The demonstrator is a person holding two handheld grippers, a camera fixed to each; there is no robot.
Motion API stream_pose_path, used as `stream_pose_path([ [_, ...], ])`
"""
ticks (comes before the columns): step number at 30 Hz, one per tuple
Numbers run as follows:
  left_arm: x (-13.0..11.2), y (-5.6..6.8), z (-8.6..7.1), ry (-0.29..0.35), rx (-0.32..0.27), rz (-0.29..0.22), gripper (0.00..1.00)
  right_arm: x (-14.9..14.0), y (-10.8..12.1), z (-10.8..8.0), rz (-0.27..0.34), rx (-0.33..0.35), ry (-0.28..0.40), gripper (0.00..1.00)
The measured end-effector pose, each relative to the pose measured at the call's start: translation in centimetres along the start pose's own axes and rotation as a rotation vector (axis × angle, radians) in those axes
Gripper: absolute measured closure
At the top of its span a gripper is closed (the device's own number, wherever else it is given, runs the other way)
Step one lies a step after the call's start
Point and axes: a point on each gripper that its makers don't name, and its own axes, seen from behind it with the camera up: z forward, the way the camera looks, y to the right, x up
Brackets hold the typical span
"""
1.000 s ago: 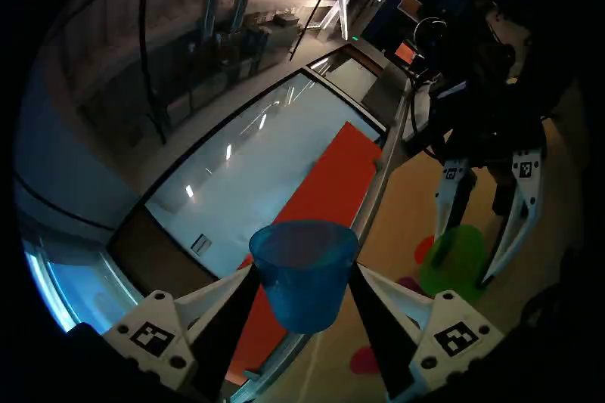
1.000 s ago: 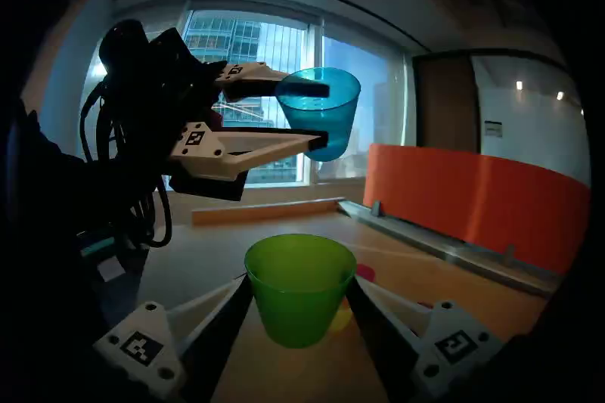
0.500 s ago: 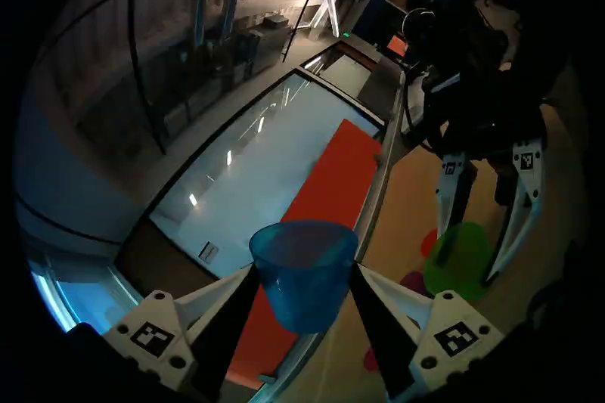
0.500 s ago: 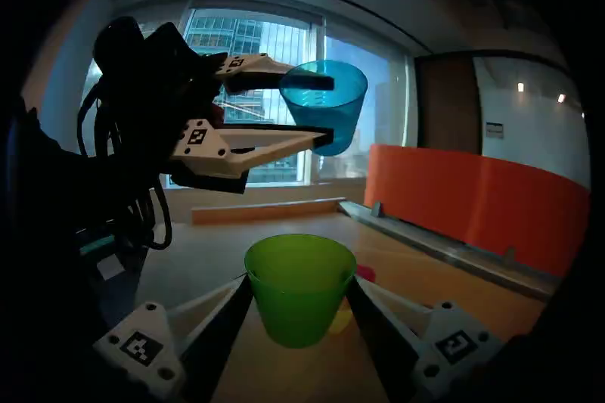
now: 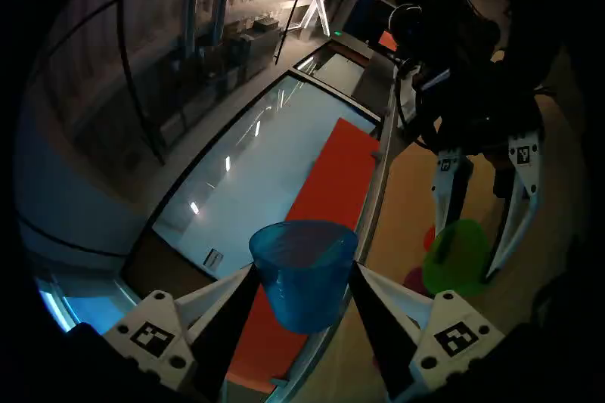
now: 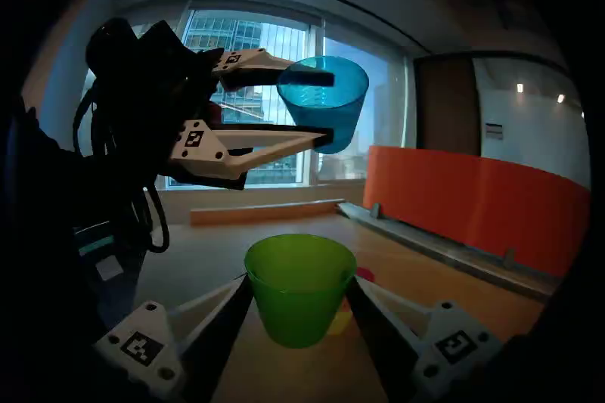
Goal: Pour water
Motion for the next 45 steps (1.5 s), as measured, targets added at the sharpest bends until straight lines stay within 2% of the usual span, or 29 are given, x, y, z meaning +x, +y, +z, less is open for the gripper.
stream_pose_path([
  [21, 0.56, -0.32, 0.25, 0.006, 0.006, 0.068, 0.18, -0.05, 0.01, -0.32, -0.004, -0.003, 0.004, 0.12],
  [45, 1.00, -0.29, -0.28, 0.026, 0.007, 0.115, 0.18, 0.14, 0.00, -0.35, -0.010, -0.002, 0.006, 0.12],
])
